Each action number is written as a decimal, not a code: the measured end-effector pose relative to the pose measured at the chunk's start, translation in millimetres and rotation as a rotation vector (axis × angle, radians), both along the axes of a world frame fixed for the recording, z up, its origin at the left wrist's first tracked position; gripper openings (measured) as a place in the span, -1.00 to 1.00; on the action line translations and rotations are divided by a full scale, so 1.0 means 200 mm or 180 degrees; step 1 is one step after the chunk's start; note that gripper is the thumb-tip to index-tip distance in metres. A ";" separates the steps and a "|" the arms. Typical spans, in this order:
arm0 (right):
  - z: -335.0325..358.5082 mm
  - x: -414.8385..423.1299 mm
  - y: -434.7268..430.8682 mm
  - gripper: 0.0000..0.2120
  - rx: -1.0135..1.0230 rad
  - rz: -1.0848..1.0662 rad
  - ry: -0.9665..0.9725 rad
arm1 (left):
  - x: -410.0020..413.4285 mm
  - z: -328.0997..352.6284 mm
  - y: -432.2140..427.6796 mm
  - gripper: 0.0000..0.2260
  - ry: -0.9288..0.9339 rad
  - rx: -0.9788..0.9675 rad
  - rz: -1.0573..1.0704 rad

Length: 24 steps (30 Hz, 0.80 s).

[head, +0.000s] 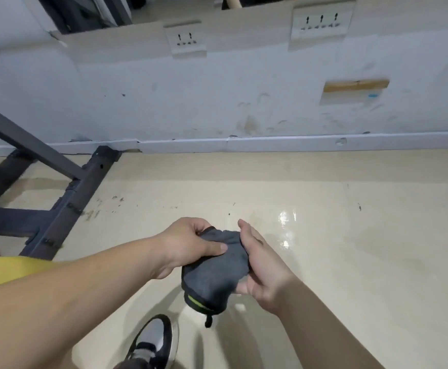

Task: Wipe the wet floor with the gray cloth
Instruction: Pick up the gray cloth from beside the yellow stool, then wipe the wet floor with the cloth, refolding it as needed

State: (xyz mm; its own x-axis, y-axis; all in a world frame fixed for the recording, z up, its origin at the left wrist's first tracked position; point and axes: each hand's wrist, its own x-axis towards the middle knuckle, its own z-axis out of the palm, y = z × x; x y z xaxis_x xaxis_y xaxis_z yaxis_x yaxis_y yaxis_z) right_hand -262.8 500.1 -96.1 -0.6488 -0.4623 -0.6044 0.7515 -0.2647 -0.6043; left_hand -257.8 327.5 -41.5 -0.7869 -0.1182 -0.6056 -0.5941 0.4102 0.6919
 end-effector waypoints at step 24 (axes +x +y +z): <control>-0.89 -0.61 -0.11 -0.56 0.5284 0.1295 0.1589 | -0.94 -1.24 -0.41 -0.65 0.0636 -0.1009 -0.1705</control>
